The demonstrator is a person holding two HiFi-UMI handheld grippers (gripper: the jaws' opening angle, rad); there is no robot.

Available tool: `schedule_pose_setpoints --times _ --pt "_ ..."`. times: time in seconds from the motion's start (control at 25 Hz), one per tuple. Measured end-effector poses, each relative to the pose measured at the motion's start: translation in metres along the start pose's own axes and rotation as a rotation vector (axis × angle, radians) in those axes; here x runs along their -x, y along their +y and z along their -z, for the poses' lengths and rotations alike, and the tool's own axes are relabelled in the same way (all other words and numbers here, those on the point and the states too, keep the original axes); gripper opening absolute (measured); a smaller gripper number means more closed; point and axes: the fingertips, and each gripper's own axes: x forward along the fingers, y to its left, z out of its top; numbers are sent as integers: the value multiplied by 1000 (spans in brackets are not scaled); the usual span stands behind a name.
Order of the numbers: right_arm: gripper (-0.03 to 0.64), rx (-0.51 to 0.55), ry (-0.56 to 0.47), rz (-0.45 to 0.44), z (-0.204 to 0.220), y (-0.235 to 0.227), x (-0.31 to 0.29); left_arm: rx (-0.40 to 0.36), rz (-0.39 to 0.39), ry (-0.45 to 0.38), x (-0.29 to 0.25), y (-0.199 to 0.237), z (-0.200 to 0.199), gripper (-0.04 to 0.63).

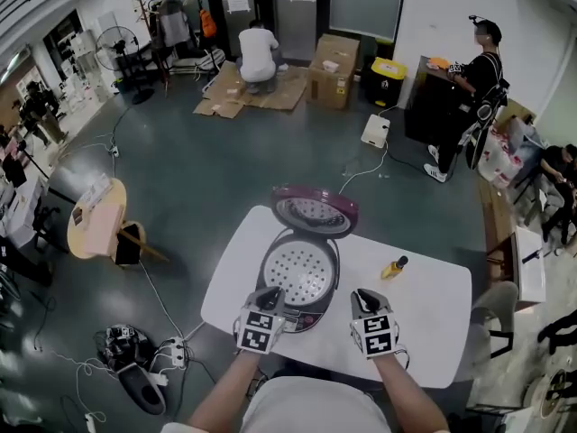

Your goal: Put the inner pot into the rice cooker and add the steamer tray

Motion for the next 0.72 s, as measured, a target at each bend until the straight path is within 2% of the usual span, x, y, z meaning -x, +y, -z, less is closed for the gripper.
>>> schedule_pose_setpoints --times 0.44,0.72 --pt "12 6 -131 -87 -3 0 78 20 -34 -79 52 -61 3 14" --pt "12 2 -188 -153 -7 10 103 93 1 -137 85 -78 3 14"
